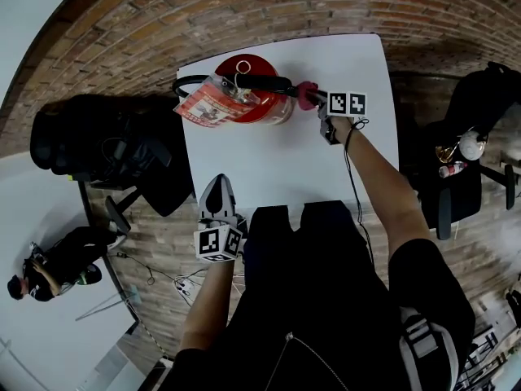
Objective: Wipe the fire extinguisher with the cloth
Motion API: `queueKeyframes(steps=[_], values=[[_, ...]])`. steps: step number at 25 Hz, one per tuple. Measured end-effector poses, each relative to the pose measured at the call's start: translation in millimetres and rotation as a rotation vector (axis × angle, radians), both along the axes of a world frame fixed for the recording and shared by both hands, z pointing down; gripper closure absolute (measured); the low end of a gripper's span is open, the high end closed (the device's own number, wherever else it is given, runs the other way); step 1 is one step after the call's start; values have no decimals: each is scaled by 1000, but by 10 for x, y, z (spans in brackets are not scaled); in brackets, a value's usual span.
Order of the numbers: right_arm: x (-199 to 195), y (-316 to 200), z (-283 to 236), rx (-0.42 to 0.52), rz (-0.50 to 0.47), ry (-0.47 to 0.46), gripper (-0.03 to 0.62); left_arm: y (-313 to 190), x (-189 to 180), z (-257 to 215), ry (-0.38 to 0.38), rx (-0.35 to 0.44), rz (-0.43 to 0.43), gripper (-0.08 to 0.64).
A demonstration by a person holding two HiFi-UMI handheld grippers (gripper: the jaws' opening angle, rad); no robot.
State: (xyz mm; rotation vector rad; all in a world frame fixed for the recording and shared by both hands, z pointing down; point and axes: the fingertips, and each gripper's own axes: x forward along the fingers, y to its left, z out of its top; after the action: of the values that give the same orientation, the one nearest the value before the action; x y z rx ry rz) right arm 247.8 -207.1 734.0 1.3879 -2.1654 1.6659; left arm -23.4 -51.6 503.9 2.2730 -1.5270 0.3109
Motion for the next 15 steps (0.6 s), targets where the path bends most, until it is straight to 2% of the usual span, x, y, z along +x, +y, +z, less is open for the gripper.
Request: queueKeyframes(steps=[3, 8, 12, 15], values=[[82, 104, -277, 51, -2, 10, 491, 50, 30, -35, 14, 12, 2, 534], [100, 311, -763, 160, -59, 57, 491, 152, 38, -87, 38, 22, -30, 534], [54, 541, -1128, 220, -60, 31, 491, 295, -20, -117, 44, 19, -50, 534], [17, 728, -1440, 276, -55, 28, 492, 392, -41, -177, 41, 24, -31, 534]])
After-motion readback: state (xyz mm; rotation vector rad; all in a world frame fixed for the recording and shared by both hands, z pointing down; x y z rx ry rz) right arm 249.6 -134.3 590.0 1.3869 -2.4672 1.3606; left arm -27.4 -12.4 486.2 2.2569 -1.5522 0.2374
